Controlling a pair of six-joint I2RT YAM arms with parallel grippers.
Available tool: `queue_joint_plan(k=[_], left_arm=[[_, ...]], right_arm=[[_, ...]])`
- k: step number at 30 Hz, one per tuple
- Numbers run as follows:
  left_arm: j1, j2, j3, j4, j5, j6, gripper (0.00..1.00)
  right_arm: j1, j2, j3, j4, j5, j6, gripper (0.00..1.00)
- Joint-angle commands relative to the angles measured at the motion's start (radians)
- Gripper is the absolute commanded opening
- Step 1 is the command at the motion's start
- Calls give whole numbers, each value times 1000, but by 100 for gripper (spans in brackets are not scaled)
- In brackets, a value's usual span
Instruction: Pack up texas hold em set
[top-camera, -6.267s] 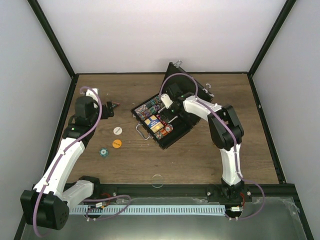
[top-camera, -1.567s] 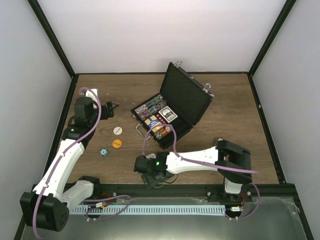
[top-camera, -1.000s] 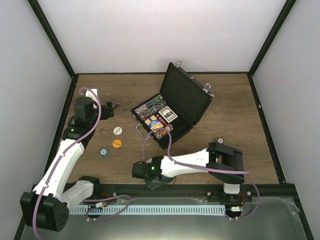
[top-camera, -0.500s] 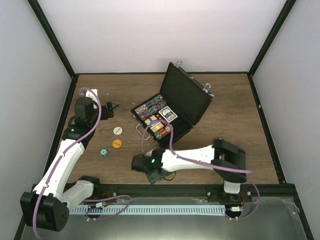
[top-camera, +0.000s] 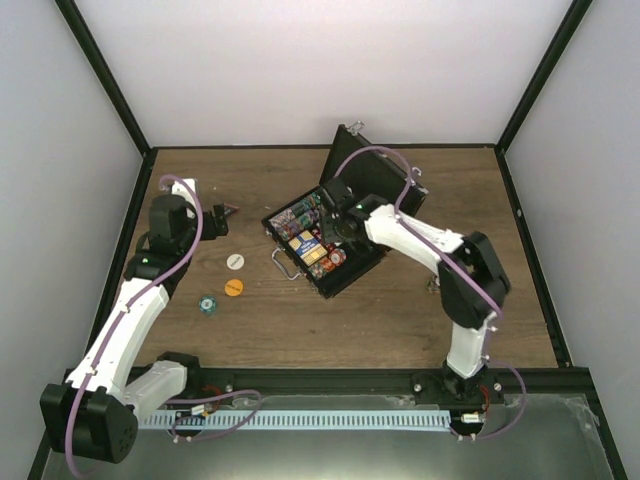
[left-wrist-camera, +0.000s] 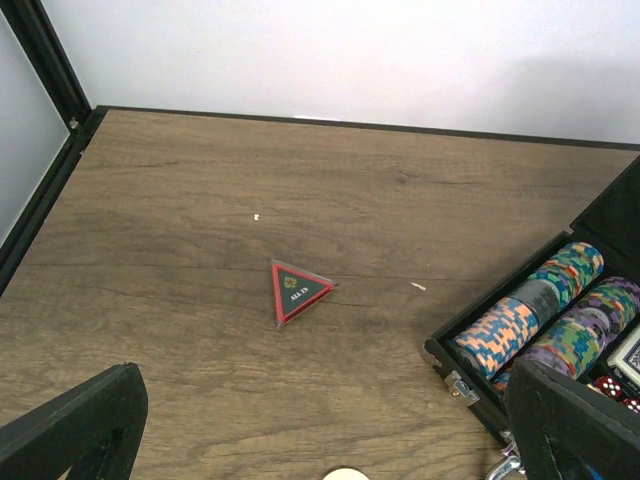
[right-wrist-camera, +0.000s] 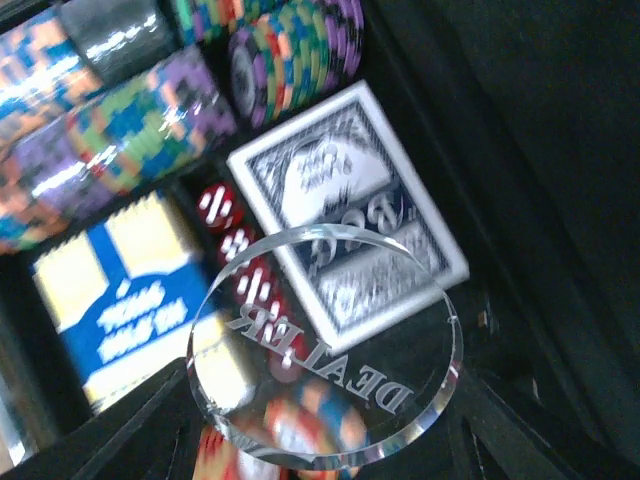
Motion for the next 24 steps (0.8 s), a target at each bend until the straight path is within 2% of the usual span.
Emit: queue_joint_plan(k=[1, 11, 21, 24], left_arm=[[-4, -2, -11, 9, 3, -5, 100], [-4, 19, -8, 9, 10, -5, 100], [-4, 29, -6, 6, 11, -7, 100], [-4, 32, -5, 7, 9, -8, 100]], right_arm=[[-70, 161, 133, 95, -40, -152, 56], [-122, 410, 336, 46, -75, -201, 56], [-123, 415, 327, 17, -67, -207, 60], [-123, 401, 327, 14, -73, -204, 65]])
